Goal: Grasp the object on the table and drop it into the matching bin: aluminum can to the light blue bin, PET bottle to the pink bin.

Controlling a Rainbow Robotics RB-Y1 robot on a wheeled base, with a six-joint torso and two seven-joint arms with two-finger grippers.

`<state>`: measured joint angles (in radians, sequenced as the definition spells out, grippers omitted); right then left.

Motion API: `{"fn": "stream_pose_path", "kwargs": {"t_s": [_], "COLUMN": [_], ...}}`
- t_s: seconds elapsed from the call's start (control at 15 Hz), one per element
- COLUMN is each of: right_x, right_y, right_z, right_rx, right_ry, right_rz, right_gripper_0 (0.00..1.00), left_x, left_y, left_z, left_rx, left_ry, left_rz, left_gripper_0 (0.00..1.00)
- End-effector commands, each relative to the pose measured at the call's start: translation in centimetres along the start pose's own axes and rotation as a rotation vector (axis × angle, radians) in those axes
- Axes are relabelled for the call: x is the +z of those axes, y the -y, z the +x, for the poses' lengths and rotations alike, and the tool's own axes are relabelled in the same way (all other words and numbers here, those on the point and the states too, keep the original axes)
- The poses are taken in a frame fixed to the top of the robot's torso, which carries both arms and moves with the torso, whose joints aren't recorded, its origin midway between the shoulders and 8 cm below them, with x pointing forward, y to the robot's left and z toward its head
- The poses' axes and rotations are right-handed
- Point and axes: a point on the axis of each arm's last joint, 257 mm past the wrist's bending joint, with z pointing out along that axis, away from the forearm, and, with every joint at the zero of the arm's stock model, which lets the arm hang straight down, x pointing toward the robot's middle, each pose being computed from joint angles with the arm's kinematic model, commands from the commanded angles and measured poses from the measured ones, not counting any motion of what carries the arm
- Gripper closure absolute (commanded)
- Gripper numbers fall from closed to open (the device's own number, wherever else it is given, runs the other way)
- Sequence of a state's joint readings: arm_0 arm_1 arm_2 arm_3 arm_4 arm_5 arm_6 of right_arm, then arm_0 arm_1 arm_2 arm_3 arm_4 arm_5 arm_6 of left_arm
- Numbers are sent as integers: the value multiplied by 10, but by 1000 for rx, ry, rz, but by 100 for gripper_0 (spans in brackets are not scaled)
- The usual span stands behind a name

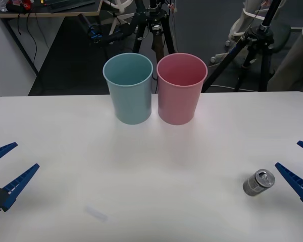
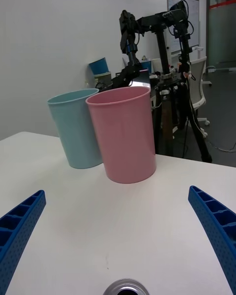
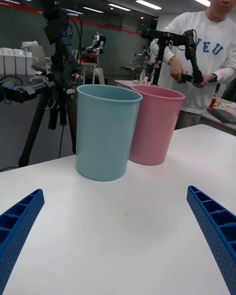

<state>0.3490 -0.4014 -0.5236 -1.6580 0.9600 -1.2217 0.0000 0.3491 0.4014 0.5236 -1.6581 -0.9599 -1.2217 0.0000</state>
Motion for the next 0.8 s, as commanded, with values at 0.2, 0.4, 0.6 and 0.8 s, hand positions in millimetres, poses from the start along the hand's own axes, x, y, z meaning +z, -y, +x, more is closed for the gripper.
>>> {"fn": "stream_pose_path", "kwargs": {"t_s": [0.2,0.4,0.6,0.8], "right_x": [2,0,-10,-28], "right_y": [-3,-4,-5,-7], "right_z": [5,5,9,18], "right_rx": [28,32,23,1], "right_ry": [19,24,14,-8], "right_rz": [14,18,32,57], "right_gripper_0": [0,0,0,0], "left_x": [0,0,0,0], "left_y": [0,0,0,0], "left_z": [0,0,0,0], "left_rx": [0,0,0,0], "left_ry": [0,0,0,0], "left_rz": [0,0,0,0], "left_gripper_0": [0,0,0,0]}}
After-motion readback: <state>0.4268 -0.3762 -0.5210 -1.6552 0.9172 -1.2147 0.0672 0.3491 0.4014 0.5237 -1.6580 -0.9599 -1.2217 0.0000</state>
